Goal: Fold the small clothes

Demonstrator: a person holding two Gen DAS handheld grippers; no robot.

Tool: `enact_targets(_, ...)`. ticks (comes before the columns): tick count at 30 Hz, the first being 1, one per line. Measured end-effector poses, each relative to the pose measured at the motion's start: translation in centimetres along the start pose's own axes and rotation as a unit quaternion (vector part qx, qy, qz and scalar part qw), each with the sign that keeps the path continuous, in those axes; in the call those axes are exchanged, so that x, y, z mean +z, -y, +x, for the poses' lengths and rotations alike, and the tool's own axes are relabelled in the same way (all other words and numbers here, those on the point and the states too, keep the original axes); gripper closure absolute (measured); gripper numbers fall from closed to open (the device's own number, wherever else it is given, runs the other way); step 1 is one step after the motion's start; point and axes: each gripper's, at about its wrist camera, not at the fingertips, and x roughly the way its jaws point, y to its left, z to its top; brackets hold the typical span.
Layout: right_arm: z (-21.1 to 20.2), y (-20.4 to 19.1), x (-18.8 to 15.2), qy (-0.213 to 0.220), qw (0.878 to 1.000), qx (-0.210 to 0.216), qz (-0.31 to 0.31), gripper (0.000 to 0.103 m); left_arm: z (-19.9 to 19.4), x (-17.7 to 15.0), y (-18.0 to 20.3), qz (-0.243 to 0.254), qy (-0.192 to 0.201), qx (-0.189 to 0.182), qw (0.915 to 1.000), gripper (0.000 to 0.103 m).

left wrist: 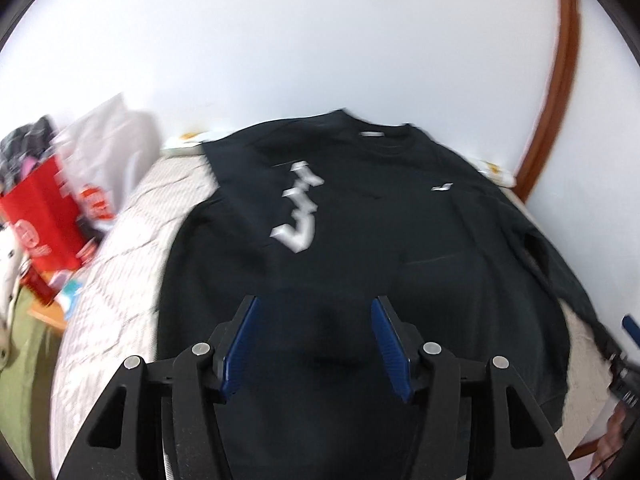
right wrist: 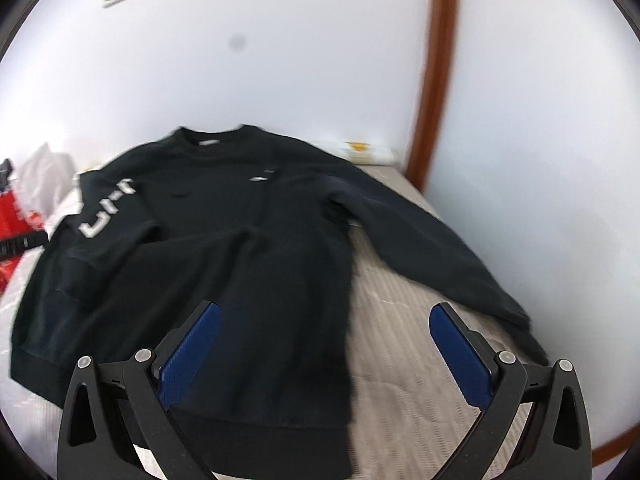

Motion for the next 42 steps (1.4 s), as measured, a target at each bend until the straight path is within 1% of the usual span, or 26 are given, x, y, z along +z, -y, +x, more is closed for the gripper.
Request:
enact_targets(3,0.0,-2.5,0.8,0.008,1.000,0.023,-0.019,0.001,-0.2,-1.1,-2.6,-0.023,-0.009,0.021,0.9995,0.048)
enact_targets(4,0.1,-3.7,1.3,0.011,0.999,0.033,-0.028,0.003,-0.1,-1.5,-3.6,-0.032,-0.015,0.027,0.9990,0.048)
enact_targets(7,1.0,-7.2,2.2,0.008,0.996,0.073,-0.052,0.022,0.2,-2.6,-6.0,-0.043,-0.022,0.046,0.9978,0.048)
enact_targets(8,1.2,-8.1,2.3,0.006,0.995,0.082,-0.059,0.023,0.6,-3.0,-6.7,-0.045,-0.023,0.054,0.9973,0.048)
enact_targets(10,2.1,-10.5,2.5,-0.007,0.991,0.109,-0.073,0.023,1.4,-3.8,-8.2,-0.053,-0.032,0.061,0.9962,0.048)
enact_targets(12,3.1,-12.9,2.5,-0.018,0.987,0.139,-0.078,0.023,2.3,-4.4,-9.5,-0.062,-0.042,0.058,0.9955,0.048)
enact_targets(15,4.5,-16.1,2.2,-0.035,0.981,0.168,-0.095,0.023,3.7,-4.9,-10.7,-0.072,-0.047,0.055,0.9947,0.048)
enact_targets(17,5.5,-17.8,2.0,-0.046,0.977,0.181,-0.102,0.023,4.7,-5.1,-11.2,-0.078,-0.053,0.048,0.9944,0.048)
enact_targets(18,6.2,-19.1,1.8,-0.053,0.974,0.193,-0.107,0.023,5.2,-5.3,-11.5,-0.080,-0.055,0.043,0.9943,0.048)
enact_targets(20,7.4,-20.6,1.8,-0.063,0.971,0.203,-0.113,0.023,5.9,-5.4,-11.7,-0.082,-0.059,0.038,0.9942,0.048)
enact_targets(22,8.6,-22.4,1.7,-0.069,0.967,0.216,-0.120,0.023,6.7,-5.5,-11.9,-0.084,-0.061,0.039,0.9939,0.048)
enact_targets(25,10.0,-24.6,1.7,-0.073,0.961,0.225,-0.142,0.023,6.9,-5.3,-11.9,-0.078,-0.049,0.048,0.9945,0.048)
enact_targets(27,11.2,-26.0,1.7,-0.078,0.958,0.227,-0.158,0.034,7.1,-5.2,-11.6,-0.069,-0.047,0.058,0.9948,0.048)
enact_targets(29,12.7,-27.4,1.8,-0.094,0.953,0.230,-0.174,0.073,7.4,-5.3,-11.2,-0.058,-0.041,0.073,0.9948,0.048)
enact_targets(30,13.5,-27.9,1.9,-0.101,0.951,0.228,-0.182,0.082,7.5,-5.2,-11.1,-0.055,-0.041,0.078,0.9946,0.048)
enact_targets(31,13.6,-28.1,2.2,-0.101,0.949,0.234,-0.185,0.100,7.5,-5.2,-11.0,-0.054,-0.041,0.080,0.9944,0.048)
enact_targets(32,13.4,-27.9,2.7,-0.099,0.945,0.251,-0.184,0.100,7.5,-5.2,-11.1,-0.058,-0.041,0.079,0.9943,0.048)
enact_targets(33,13.1,-27.4,3.3,-0.091,0.945,0.257,-0.182,0.100,7.5,-5.2,-11.2,-0.061,-0.040,0.078,0.9943,0.048)
enact_targets(35,12.2,-25.7,4.5,-0.068,0.946,0.270,-0.165,0.100,7.5,-5.2,-11.3,-0.062,-0.040,0.079,0.9942,0.048)
enact_targets(36,11.9,-24.3,5.5,-0.054,0.949,0.272,-0.150,0.100,7.6,-5.2,-11.2,-0.061,-0.040,0.081,0.9940,0.047)
enact_targets(39,11.8,-20.3,7.7,-0.027,0.962,0.249,-0.112,0.101,7.5,-5.3,-11.3,-0.060,-0.040,0.086,0.9937,0.047)
enact_targets(41,12.4,-16.1,9.1,-0.012,0.973,0.217,-0.072,0.101,7.6,-5.3,-11.2,-0.060,-0.040,0.086,0.9937,0.047)
enact_targets(42,12.9,-14.3,9.6,-0.010,0.978,0.201,-0.055,0.100,7.6,-5.3,-11.2,-0.060,-0.040,0.086,0.9937,0.047)
